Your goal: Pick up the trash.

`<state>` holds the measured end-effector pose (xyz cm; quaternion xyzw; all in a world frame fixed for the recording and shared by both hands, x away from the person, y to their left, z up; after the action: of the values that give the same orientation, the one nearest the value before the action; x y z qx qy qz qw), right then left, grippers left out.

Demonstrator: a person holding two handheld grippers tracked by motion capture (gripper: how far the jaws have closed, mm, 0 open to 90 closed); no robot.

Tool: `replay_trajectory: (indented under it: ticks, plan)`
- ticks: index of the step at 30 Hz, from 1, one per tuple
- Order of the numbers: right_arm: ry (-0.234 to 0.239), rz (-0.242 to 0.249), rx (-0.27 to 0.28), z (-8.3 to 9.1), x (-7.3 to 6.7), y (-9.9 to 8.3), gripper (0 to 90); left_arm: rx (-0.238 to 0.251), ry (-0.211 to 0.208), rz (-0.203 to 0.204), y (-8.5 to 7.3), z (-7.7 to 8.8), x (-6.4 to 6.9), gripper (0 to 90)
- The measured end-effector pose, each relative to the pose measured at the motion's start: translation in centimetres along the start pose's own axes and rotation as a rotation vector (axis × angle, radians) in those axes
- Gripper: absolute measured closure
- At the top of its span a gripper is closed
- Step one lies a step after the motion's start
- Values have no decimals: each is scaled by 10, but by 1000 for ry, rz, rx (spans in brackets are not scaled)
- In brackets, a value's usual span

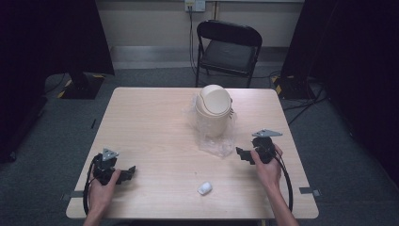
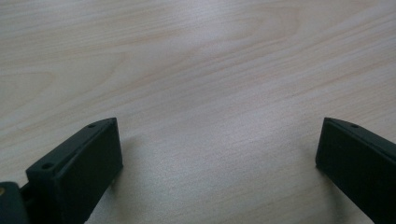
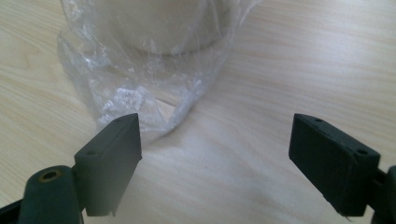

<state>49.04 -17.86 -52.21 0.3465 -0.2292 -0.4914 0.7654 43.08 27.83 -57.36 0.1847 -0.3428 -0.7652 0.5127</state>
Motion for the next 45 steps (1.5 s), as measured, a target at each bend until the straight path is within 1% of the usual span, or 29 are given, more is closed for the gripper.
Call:
replay_trajectory:
  ticks: [2, 3, 5, 7, 8, 9, 10, 11, 12, 16, 17, 19, 22, 25, 26, 27, 28, 30, 31, 32, 33, 34, 36, 37, 38, 40, 41, 43, 45]
  plan:
    - [4, 7, 12, 0, -2, 6, 166, 0, 0, 0, 0, 0, 0, 0]
    - [4, 12, 9, -1, -2, 12, 166, 0, 0, 0, 0, 0, 0, 0]
    - [8, 10, 8, -1, -3, 15, 166, 0, 0, 0, 0, 0, 0, 0]
    - [9, 12, 18, -1, -3, 22, 166, 0, 0, 0, 0, 0, 0, 0]
    - [14, 20, 15, -2, -5, 29, 165, 0, 0, 0, 0, 0, 0, 0]
    - [14, 20, 15, -2, -5, 29, 165, 0, 0, 0, 0, 0, 0, 0]
    - [17, 26, 17, -3, -6, 32, 164, 0, 0, 0, 0, 0, 0, 0]
    - [21, 33, 24, -3, -8, 41, 164, 0, 0, 0, 0, 0, 0, 0]
    - [21, 33, 24, -3, -8, 41, 164, 0, 0, 0, 0, 0, 0, 0]
    - [29, 50, 40, -7, -11, 60, 163, 0, 0, 0, 0, 0, 0, 0]
    - [31, 57, 44, -10, -12, 70, 163, 0, 0, 0, 0, 0, 0, 0]
    - [33, 61, 46, -11, -13, 73, 162, 0, 0, 0, 0, 0, 0, 0]
    - [36, 67, 43, -17, -13, 84, 162, 0, 0, 0, 0, 0, 0, 0]
    - [59, 62, 52, -19, -14, 97, 162, 0, 0, 0, 0, 0, 0, 0]
    - [56, 62, 61, -20, -14, 101, 160, 0, 0, 0, 0, 0, 0, 0]
    - [61, 65, 57, -21, -15, 107, 155, 0, 0, 0, 0, 0, 0, 0]
    - [61, 65, 57, -21, -15, 107, 155, 0, 0, 0, 0, 0, 0, 0]
    - [63, 65, 69, -23, -15, 115, 159, 0, 0, 0, 0, 0, 0, 0]
    - [63, 65, 69, -23, -15, 115, 159, 0, 0, 0, 0, 0, 0, 0]
    - [66, 60, 66, -24, -16, 117, 154, 0, 0, 0, 0, 0, 0, 0]
    - [71, 69, 57, -25, -16, 118, 150, 0, 0, 0, 0, 0, 0, 0]
    - [65, 69, 54, -25, -16, 121, 151, 0, 0, 0, 0, 0, 0, 0]
    - [57, 73, 68, -25, -14, 129, 154, 0, 0, 0, 0, 0, 0, 0]
    - [66, 73, 67, -27, -12, 135, 150, 0, 0, 0, 0, 0, 0, 0]
    - [64, 70, 80, -27, -11, 139, 154, 0, 0, 0, 0, 0, 0, 0]
    - [59, 71, 82, -28, -9, 141, 154, 0, 0, 0, 0, 0, 0, 0]
    - [68, 64, 65, -30, -9, 144, 145, 0, 0, 0, 0, 0, 0, 0]
    - [71, 63, 65, -32, -9, 146, 144, 0, 0, 0, 0, 0, 0, 0]
    - [56, 74, 63, -36, -8, 148, 151, 0, 0, 0, 0, 0, 0, 0]
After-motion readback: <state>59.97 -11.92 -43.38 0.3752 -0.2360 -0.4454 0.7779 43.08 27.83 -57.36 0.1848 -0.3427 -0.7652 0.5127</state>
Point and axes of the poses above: each handheld gripper's, and its own axes: z roughly backward along the jaws, y roughly out of its top, x roughly to its right, the point moved 10 cm from there along -z, roughly forward along the jaws, and after that the axes turned 5 degrees about -y, right-handed, at the moved point
